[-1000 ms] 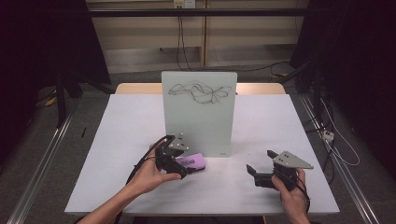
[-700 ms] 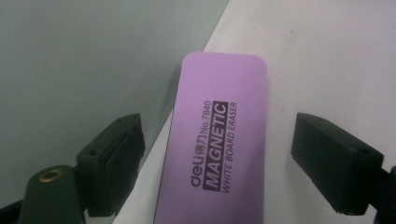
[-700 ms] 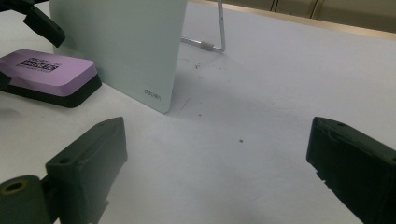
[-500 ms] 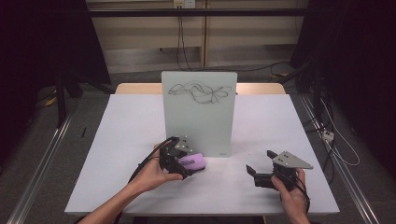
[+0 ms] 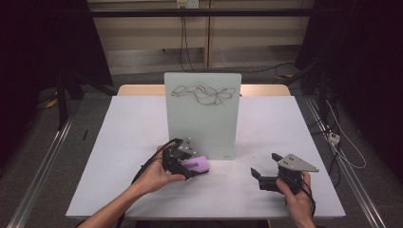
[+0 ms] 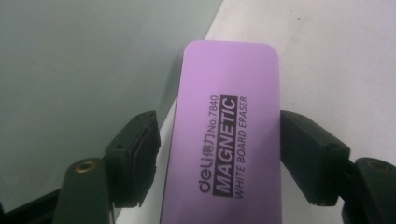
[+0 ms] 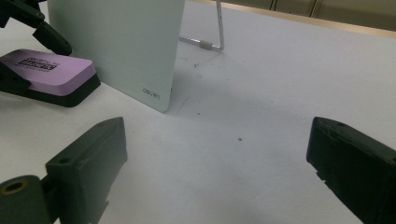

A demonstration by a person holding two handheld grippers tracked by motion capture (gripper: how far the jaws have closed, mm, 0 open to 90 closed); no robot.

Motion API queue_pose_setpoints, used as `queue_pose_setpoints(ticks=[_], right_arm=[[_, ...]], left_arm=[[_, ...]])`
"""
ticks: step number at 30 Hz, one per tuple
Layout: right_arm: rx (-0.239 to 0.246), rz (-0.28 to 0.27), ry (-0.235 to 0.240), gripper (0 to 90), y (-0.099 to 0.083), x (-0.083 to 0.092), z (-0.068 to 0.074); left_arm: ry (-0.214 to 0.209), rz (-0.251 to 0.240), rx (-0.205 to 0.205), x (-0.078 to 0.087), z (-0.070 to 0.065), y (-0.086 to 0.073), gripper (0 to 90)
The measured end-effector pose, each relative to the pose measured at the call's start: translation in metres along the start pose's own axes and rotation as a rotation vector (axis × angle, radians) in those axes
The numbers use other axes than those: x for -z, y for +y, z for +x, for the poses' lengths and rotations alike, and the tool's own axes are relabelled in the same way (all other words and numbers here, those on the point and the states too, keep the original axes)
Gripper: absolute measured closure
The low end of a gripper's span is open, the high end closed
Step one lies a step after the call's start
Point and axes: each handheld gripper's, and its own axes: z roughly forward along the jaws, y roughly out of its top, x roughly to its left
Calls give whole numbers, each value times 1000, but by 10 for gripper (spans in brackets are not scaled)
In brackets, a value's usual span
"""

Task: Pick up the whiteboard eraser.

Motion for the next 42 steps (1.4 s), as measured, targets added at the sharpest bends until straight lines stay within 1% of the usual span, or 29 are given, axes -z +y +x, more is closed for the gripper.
queue_pose_setpoints(ticks=[2,4,5,6,8,11,12,16,18,19,20,21,23,24,25,26,27,28,29,31,32,34,36,37,39,40,41,42], right_arm=[[2,0,0,52,0,0,0],[4,0,0,52,0,-1,0],[4,-1,0,52,0,0,0],[4,-1,0,52,0,0,0],[4,-1,0,51,0,0,0],[4,1,0,52,0,-1,0],[3,1,0,52,0,-1,0],[3,1,0,51,0,-1,0],[2,2,1,52,0,0,0],[1,1,0,52,0,0,0],[1,1,0,52,0,0,0],[1,1,-1,52,0,0,0],[1,1,0,52,0,0,0],[1,2,0,51,0,0,0],[1,3,0,51,0,0,0],[1,2,-1,50,0,0,0],[1,3,-2,50,0,0,-1],[-3,1,-3,50,0,0,-1],[-9,-1,-9,49,-1,0,-2],[-15,-4,-14,48,-1,1,-4],[-18,-4,-14,48,-1,1,-5],[-20,-4,-13,48,-1,1,-5],[-14,-3,-11,48,-1,0,-4],[-17,-5,-8,48,0,0,-4],[-21,-3,-6,47,0,-1,-4],[-19,1,-7,47,0,-3,-4],[-19,1,-7,47,0,-3,-4],[-20,1,-7,47,0,-3,-4]], left_arm=[[-10,8,4,-1,-1,0,335],[-21,24,-11,-2,-2,1,347],[-4,22,-11,-2,-3,1,377],[1,20,-9,-2,-3,1,377],[6,33,-25,-2,-4,1,391],[8,34,-25,-2,-4,2,396],[10,44,-41,-2,-3,2,397],[9,44,-39,-1,-3,2,400],[4,38,-23,-1,-4,1,402],[9,40,-31,-1,-4,1,402],[3,23,-15,0,-5,1,403],[-3,19,-14,1,-4,1,403],[6,9,-18,4,-4,1,403],[4,3,-12,6,-4,1,404],[33,24,-13,9,-5,1,404],[1,-14,-3,8,-4,0,404],[3,-18,0,9,-4,0,404],[-4,-29,7,10,-4,0,404],[-17,-24,4,12,-3,0,404],[-21,-44,13,14,-4,-1,404],[-20,-45,9,15,-4,-1,404],[-33,-60,13,19,-3,-1,404],[-34,-86,23,21,-4,-2,404],[-32,-79,21,23,-3,-2,404],[-38,-100,30,24,-2,-3,404],[-45,-126,41,24,-2,-4,405],[-40,-126,47,24,-2,-5,405],[-54,-144,65,23,-2,-6,404]])
